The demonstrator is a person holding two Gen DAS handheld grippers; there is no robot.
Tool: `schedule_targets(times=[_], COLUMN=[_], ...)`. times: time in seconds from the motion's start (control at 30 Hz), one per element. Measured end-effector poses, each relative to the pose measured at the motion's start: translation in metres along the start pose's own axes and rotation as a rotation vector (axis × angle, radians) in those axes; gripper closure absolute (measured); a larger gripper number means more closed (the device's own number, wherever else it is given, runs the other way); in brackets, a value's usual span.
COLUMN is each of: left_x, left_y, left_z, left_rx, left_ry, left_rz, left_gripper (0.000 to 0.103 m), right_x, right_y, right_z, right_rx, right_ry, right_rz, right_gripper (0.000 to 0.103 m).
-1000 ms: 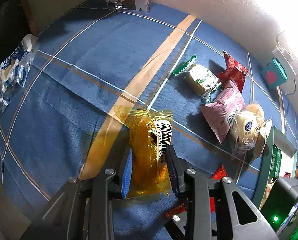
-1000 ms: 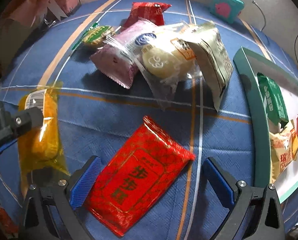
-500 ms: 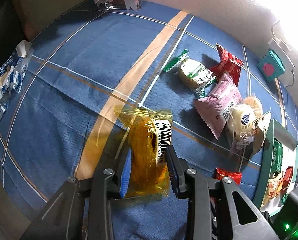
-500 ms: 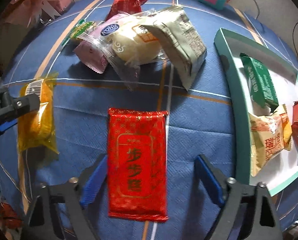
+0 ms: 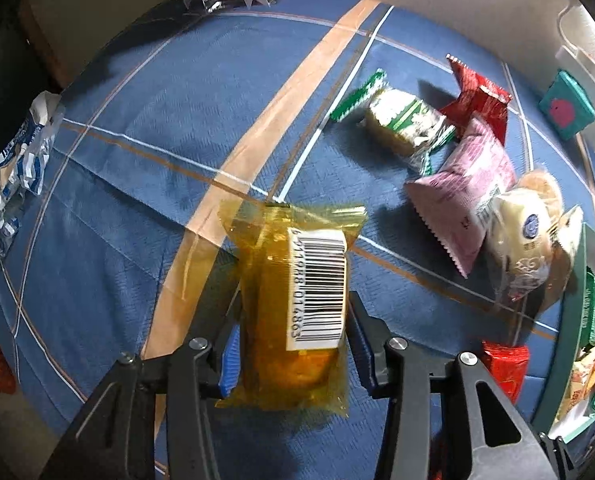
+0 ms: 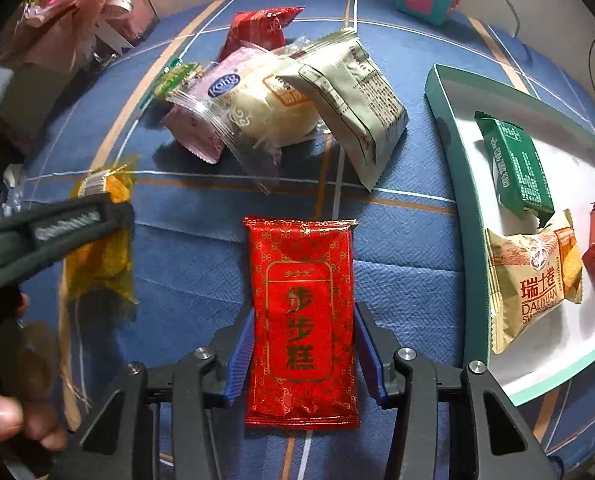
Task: Organize snacks
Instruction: 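Carry both packets over the white tray and open both tools to release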
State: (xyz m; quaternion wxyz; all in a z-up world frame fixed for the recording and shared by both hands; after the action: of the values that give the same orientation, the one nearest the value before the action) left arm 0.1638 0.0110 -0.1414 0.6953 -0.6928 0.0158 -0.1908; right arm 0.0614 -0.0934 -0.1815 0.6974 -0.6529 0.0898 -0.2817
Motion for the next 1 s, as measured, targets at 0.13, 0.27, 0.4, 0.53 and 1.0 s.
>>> schedule_targets(times=[0.13,0.27,0.4,0.53,1.0], left_x=[0.003,0.008,0.019,0.027,0.031], left_y=[-0.001,-0.011,-0.034,-0.062,-0.113], left_z=[0.0,0.001,0.006,0.007,-0.053], left_rx=[-0.022,-0.077,-0.091,-0.098,-0.175], left_ry=[-0.021,-0.051,-0.074,-0.091,-0.019], left_rz=[-0.01,-0.035,-0.104,-0.185,-0.288], left_gripper=[0.063,0.063,0.063,0.063,0.063], right_x=[0.005,0.008,0.016,0.023,0.047], right_y=[-0.015,-0.037,-0.056,-0.079,-0.131], right_z=[-0.005,-0.013,-0.025,-0.036,-0.112], right_rx=[0.023,0.046,0.078,0.11,0.109], right_ry=[0.005,0.014,0.034,0.061,0.184], right_rz=[-0.004,-0.023,-0.049,-0.087,-0.193], right_gripper=[0.053,0.053,0.053,0.053,0.053])
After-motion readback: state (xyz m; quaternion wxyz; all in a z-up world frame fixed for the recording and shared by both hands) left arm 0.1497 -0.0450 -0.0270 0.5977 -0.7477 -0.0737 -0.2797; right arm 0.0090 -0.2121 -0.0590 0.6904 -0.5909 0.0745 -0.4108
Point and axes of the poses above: each gripper's, at about its wrist camera, not at the fingertips, and y roughly the way its jaws point, z to its left, x to its top, the point moved 7 cm from there along y, roughly the way its jaws point, and after that the axes turned 6 degrees about y, right-handed, at the moved point
